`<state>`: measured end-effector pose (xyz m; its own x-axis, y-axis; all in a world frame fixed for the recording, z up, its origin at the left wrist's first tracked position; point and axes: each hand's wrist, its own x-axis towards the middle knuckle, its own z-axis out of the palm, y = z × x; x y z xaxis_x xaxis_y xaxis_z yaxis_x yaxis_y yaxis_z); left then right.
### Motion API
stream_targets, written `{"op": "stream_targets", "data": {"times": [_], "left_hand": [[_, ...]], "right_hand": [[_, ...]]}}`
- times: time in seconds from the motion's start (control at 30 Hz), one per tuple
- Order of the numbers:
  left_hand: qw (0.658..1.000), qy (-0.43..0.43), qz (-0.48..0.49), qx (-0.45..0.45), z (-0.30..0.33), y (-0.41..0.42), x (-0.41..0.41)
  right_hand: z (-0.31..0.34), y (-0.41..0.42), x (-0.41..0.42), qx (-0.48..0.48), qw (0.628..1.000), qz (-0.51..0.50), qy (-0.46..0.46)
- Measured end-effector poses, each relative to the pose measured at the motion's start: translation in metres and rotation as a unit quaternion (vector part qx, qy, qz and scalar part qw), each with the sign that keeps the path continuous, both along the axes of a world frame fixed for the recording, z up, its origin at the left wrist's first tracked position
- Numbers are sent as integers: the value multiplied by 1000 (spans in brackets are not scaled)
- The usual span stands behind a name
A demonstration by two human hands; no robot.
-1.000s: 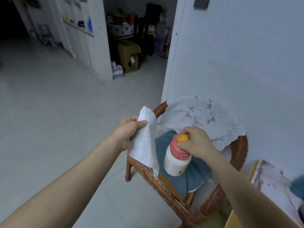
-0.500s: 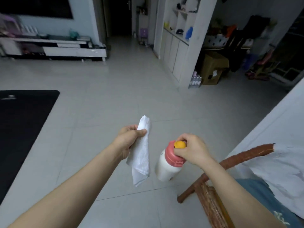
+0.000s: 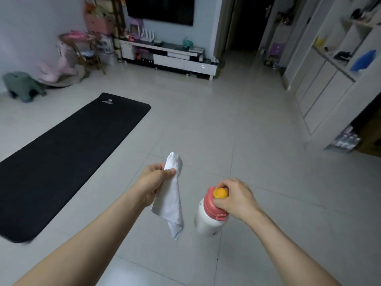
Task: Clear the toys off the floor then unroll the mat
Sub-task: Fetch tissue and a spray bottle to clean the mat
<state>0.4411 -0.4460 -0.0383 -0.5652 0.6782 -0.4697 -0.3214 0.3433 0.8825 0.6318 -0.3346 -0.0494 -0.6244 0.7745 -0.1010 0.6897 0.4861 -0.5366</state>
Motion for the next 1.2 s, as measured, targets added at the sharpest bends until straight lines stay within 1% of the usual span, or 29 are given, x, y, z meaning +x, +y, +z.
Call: {"op": "stream_targets", "data": {"times": [0.03, 0.27, 0.4, 0.63, 0.83, 0.97, 1.07, 1.2], "left_hand": [[1000, -3, 20, 1, -2, 18, -10], [997, -7, 75, -14, -9, 82, -65], [996, -9, 84, -9, -15, 130, -114], [997, -14, 77, -9, -17, 230, -228], [997, 6, 80, -15, -3, 309, -326], [995, -1, 92, -21, -4, 353, -370], [994, 5, 107, -28, -10, 393, -405], [989, -2, 147, -27, -22, 454, -448]], "right_hand": [[-1, 26, -14, 3, 1000, 18, -1], [-5, 119, -74, 1, 999, 54, -9], [-10, 171, -121, -3, 998, 55, -10], [-27, 256, -228, -18, 998, 51, -24], [-27, 323, -317, -40, 999, 19, 26], [-24, 371, -368, -49, 998, 23, 43], [-26, 419, -410, -58, 996, 49, 40], [-39, 492, -464, -55, 992, 111, 15]]}}
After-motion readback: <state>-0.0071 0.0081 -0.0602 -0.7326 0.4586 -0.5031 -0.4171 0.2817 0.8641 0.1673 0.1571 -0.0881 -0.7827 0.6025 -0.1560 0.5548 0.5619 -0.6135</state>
